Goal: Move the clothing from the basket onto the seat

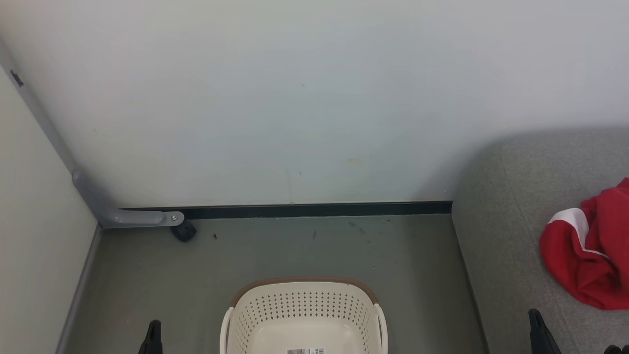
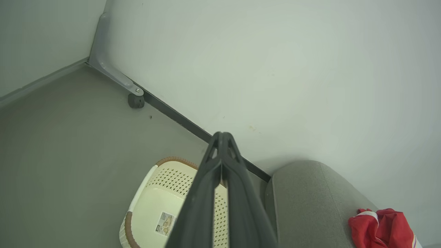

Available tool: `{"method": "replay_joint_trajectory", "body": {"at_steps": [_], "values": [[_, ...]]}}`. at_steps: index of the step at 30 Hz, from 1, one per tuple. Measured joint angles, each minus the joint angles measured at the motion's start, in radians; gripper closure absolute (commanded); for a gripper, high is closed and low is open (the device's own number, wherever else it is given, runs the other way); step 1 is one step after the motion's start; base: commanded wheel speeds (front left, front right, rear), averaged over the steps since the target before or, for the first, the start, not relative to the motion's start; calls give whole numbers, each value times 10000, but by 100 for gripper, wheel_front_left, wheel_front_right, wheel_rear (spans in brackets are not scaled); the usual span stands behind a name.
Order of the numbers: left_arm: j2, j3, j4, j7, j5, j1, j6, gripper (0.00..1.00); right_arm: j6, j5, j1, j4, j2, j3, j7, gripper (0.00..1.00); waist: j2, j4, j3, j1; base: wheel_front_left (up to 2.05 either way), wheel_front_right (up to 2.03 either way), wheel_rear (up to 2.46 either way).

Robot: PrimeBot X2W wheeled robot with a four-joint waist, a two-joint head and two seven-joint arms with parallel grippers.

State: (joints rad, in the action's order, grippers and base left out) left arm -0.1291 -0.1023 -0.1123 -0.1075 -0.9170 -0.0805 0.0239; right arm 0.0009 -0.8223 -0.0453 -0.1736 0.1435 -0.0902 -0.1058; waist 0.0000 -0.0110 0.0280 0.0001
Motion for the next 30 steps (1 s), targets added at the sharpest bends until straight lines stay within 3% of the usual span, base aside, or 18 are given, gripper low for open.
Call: {"method": "replay_joint_trajectory", "body": {"at_steps": [30], "values": [[391,938,-882,1066,-3298,753,-694,100,604,-3781,616,-606,-477,1087,1060,100,0,53,-129,-1,0,0,0]]}}
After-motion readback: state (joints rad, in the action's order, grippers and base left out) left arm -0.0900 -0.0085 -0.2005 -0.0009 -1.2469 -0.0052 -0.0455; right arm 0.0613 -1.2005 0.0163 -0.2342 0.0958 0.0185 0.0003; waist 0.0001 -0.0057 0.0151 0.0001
